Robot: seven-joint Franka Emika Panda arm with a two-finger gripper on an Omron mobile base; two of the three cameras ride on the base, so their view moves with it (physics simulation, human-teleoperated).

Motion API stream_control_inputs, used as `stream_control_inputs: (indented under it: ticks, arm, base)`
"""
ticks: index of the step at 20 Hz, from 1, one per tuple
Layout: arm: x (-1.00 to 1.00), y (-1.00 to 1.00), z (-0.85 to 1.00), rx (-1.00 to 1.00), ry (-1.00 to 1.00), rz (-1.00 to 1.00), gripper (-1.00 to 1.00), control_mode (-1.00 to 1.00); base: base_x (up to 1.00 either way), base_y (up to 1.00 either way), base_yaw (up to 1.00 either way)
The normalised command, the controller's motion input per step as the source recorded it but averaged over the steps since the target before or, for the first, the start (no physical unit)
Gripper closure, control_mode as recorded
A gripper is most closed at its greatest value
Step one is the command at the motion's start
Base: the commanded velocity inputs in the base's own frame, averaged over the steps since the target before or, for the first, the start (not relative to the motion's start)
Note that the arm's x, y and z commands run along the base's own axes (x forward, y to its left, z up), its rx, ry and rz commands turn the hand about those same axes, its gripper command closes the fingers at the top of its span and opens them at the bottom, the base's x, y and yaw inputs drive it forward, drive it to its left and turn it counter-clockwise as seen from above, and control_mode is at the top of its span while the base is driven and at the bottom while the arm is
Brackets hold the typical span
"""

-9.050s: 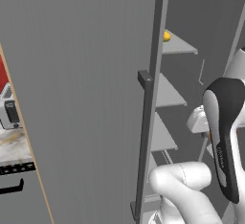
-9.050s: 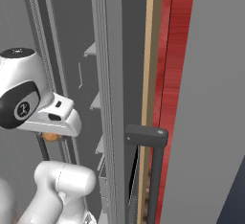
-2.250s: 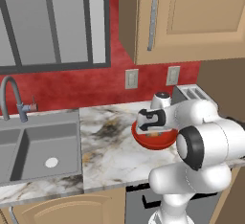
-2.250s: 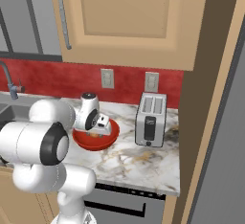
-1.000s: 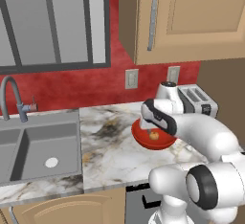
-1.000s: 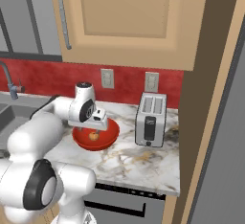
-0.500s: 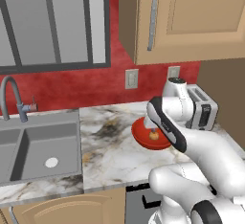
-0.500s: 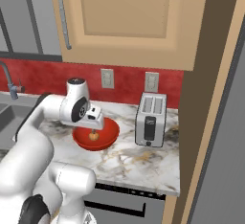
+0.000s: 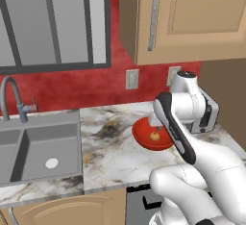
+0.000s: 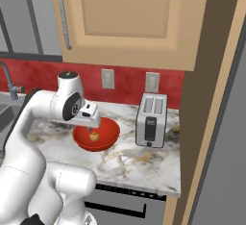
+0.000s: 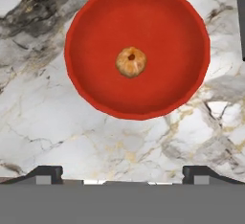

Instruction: Take the sweet potato, lemon, and tangerine from the freezer and place them in the bowl on the counter.

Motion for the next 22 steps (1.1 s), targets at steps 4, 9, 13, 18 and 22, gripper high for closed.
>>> stream_control_inputs:
  ticks: [4,9,13,18,22]
  arm:
    - [-0.23,0.01,0.42,0.00,0.00,0.00,-1.00,-1.00]
    - [-0.22,0.03,0.32,0.00,0.00,0.00,-1.00,-1.00]
    - [-0.28,0.03,0.33,0.00,0.00,0.00,-1.00,-1.00]
    - [-0.50,0.02,0.32,0.00,0.00,0.00,-1.00,-1.00]
    - [-0.62,0.01,0.31,0.00,0.00,0.00,-1.00,-1.00]
  base:
    - [0.00,0.00,0.00]
    - [0.00,0.00,0.00]
    - [0.00,0.00,0.00]
    - [0.00,0.00,0.00]
    - [0.00,0.00,0.00]
